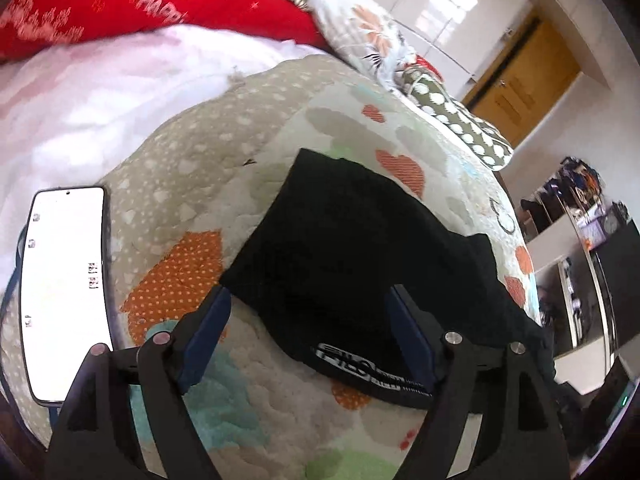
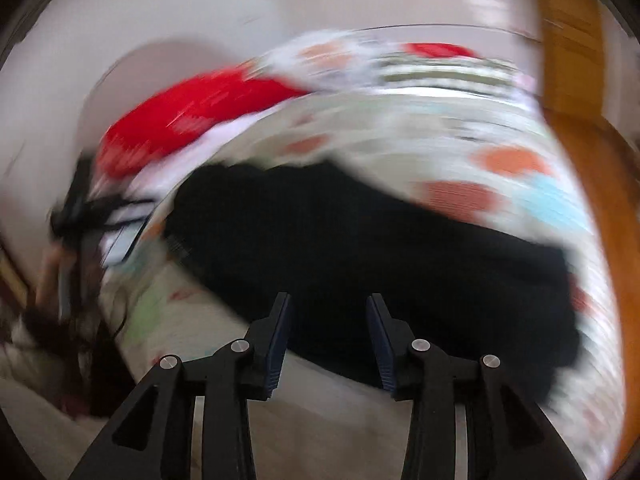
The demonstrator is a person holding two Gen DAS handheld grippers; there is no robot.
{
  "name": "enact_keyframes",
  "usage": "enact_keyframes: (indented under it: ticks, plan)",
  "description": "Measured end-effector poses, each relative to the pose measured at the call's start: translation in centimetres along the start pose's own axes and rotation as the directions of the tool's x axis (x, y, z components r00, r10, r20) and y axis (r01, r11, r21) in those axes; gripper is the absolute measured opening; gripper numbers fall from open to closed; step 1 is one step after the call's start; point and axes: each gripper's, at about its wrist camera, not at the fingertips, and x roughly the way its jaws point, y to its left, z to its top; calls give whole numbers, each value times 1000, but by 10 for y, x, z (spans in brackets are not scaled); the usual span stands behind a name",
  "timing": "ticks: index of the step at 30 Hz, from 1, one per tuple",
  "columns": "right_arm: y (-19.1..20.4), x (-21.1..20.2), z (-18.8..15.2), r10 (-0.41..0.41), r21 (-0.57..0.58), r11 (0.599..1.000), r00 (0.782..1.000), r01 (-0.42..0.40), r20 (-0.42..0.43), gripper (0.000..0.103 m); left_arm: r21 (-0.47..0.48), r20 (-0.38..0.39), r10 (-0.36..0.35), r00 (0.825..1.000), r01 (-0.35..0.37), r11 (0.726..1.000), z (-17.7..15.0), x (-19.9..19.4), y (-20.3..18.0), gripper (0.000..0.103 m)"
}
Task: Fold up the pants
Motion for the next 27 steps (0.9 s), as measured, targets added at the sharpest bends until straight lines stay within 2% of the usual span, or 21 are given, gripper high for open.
enact_keyframes:
  ticks: [2, 5, 10, 11, 12, 13, 14, 16, 19, 22, 25, 27]
  plan:
    - [36, 29, 8, 17, -144, 989, 1000, -18, -12, 41, 2, -12, 11, 1000, -11, 1000, 2, 6, 1, 80]
    - [74, 59, 13, 28, -273, 961, 999, -37, -40, 40, -4, -36, 19, 999, -20, 1000, 7, 16, 1, 80]
    - [94, 95, 5, -23, -373, 928, 996, -12, -90, 37, -7, -50, -9, 999, 8, 1000, 15, 30, -2, 79]
    - [94, 97, 4, -24, -376, 927, 996, -9, -84, 32, 5, -48, -9, 999, 10, 1000, 15, 31, -4, 79]
    - [92, 98, 6, -28, -361, 933, 997, -2, -78, 18, 30, -44, -10, 999, 12, 999, 16, 33, -9, 77]
    - [87, 99, 8, -10, -334, 943, 997, -18, -81, 12, 46, -40, 0, 999, 2, 999, 16, 34, -12, 70]
    - [82, 98, 12, 18, -299, 953, 996, -42, -82, 4, 64, -35, 15, 999, -13, 998, 16, 35, -15, 52]
    - [74, 90, 18, 53, -242, 968, 996, -69, -73, 3, 89, -51, 18, 999, -13, 996, 17, 37, -18, 32]
    - [81, 69, 24, 124, -234, 963, 990, -136, -65, 1, 106, -34, 10, 999, -6, 994, 15, 24, -19, 27]
    - [96, 56, 19, 138, -278, 949, 989, -149, -61, 1, 123, 2, 14, 1000, -14, 992, 9, 5, -16, 27]
    - [94, 76, 10, 99, -271, 955, 990, -124, -102, 2, 121, -55, 48, 997, -41, 992, 3, 18, -9, 28]
    - [85, 89, 6, 99, -223, 967, 987, -126, -129, 10, 118, -79, 72, 994, -63, 991, -1, 23, -7, 31]
